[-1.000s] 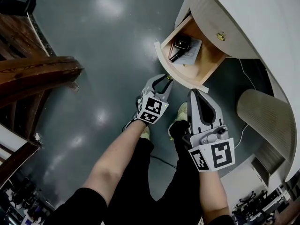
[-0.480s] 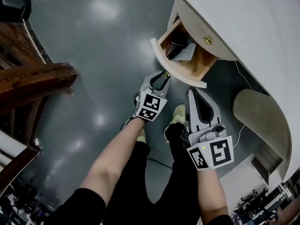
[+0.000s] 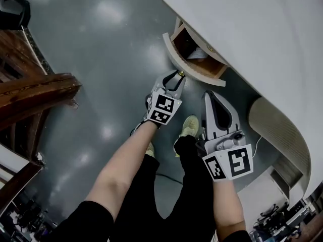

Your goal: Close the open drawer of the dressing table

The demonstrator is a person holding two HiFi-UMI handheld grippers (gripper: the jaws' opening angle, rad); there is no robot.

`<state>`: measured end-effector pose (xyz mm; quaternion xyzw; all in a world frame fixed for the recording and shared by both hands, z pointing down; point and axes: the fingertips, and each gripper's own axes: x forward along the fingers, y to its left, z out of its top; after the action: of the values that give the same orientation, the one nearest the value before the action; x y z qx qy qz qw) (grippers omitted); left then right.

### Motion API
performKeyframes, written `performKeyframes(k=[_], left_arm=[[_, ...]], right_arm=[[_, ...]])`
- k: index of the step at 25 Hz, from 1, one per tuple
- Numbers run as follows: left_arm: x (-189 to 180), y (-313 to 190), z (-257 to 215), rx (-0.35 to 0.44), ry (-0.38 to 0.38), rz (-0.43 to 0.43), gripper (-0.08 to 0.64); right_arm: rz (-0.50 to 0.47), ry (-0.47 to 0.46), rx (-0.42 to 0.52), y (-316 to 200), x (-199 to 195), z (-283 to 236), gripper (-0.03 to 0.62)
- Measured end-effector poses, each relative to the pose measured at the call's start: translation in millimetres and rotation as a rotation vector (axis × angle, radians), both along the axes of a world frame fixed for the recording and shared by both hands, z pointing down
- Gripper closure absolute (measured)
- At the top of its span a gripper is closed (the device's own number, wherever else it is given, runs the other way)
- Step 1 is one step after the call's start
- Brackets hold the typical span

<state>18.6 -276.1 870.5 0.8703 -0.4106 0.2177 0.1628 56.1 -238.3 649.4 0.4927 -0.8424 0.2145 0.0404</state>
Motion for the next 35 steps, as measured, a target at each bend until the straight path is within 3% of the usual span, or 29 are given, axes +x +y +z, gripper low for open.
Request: performKeyframes(k=[35], left_arm=[[48.3,-69.4,-5.0,0.022,0.026,0.006,0.46]], right_arm=[[0.028,0.014,0.02,-23.8,36.7,4.1,0.578]])
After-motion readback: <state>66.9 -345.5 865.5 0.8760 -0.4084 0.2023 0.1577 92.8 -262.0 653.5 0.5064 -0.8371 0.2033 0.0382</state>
